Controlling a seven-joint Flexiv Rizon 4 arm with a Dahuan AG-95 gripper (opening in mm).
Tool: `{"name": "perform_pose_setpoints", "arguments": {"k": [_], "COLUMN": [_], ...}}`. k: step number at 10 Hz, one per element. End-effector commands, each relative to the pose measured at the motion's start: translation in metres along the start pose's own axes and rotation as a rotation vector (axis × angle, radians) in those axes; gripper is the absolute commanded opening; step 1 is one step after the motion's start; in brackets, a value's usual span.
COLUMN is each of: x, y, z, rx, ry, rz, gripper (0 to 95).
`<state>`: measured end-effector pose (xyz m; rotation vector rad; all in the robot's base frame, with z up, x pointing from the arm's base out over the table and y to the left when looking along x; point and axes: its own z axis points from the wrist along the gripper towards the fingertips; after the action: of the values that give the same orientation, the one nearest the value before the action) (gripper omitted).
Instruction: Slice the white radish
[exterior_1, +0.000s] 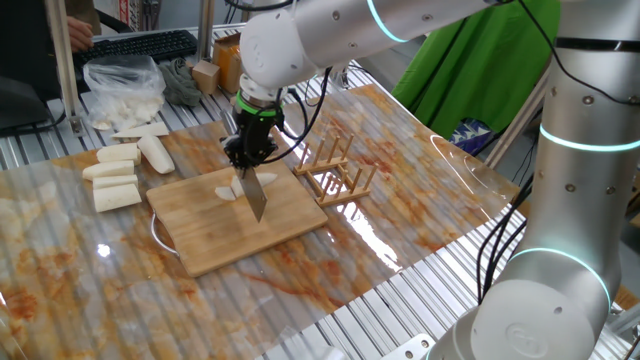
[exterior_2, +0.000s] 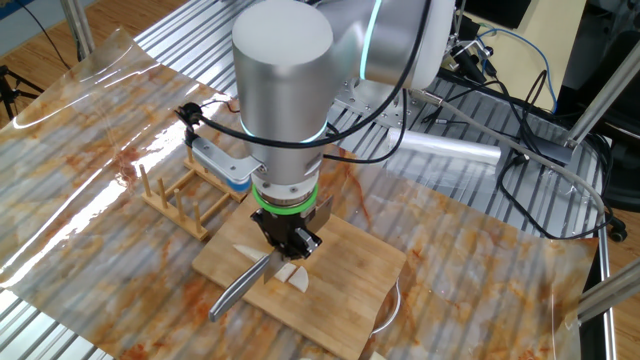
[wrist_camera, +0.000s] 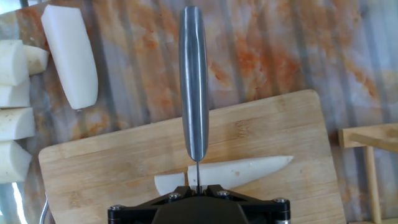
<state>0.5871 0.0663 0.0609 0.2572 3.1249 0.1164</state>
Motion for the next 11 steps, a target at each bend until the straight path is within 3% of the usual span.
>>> {"name": "perform_pose_setpoints", "arguments": {"k": [1,5,8,11], "x": [-0.002,-0.006,-0.006,-0.008], "y": [0.002,0.006,0.004,-0.009], "z": [0.007,0.023,0.020,0.012], "rx": [0.002,0.008,0.025,0.002], "ry": [-0.001,0.000,-0.001,0.003], "rz": [0.000,0.005,-0.003,-0.021], "gripper": [0.0,0.0,0.0,0.0]}}
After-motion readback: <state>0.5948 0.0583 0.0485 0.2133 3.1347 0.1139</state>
